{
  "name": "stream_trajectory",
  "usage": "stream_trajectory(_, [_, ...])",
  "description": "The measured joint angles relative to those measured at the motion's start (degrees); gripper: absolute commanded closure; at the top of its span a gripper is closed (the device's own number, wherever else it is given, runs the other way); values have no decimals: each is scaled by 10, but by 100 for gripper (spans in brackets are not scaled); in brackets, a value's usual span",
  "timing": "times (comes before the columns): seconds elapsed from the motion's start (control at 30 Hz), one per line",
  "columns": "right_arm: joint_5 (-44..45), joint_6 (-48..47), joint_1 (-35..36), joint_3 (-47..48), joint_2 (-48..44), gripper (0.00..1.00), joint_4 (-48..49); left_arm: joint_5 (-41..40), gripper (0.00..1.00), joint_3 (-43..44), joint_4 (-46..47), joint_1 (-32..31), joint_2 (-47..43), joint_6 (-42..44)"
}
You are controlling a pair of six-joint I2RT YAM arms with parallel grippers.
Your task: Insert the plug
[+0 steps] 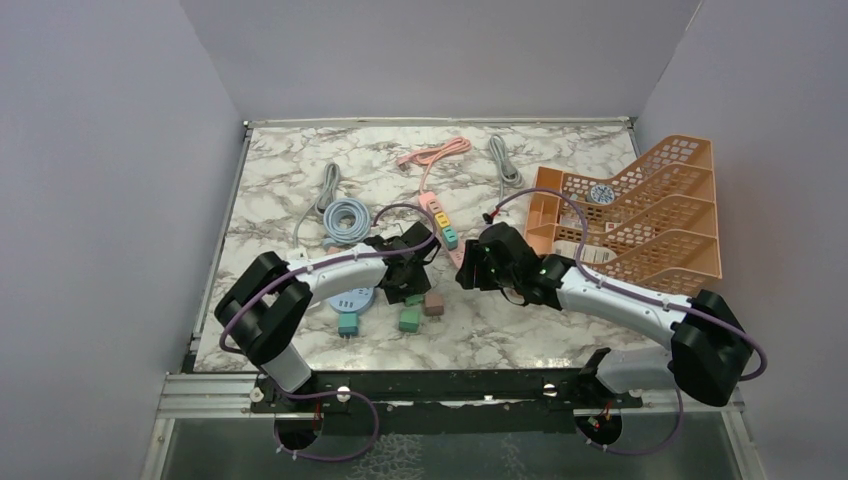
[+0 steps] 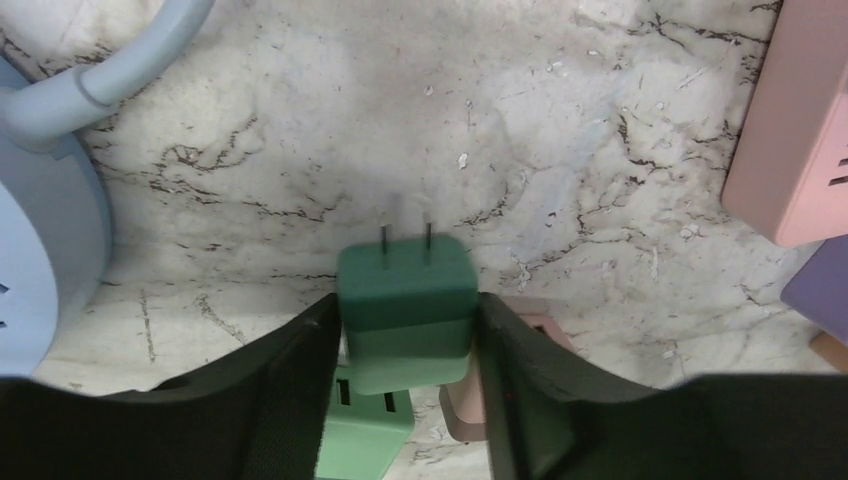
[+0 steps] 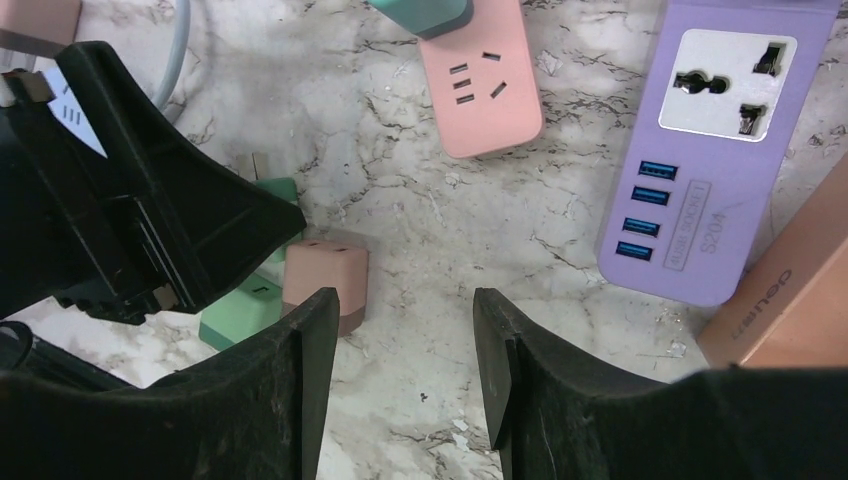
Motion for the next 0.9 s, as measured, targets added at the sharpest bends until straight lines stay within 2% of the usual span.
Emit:
stream_trajectory(0.07, [-4,-5,0,-4,-10,48,1,-12,63,1,-7,-6,2,-7])
stream_trajectory(0.13, [-7,-8,0,-11,-21,49,7,-26,67,3,-12,-13,2,-10])
stream_trajectory(0.37, [-22,-9,0,-35,-41,49,28,-59,68,12,-31,-25,-8,4])
stream_trajectory(0.5, [-39,-9,0,-54,-74,49,57,-62,70,23,-31,-25,-53,8])
stream_trajectory(0.73, [-99,-28,0,-67,-125,42,183,-23,69,66,21,-25,-169,-36])
stream_trajectory(0.9, [-101,-39,0,-67,-147,40,257,10,70,71,67,-25,-206,-88])
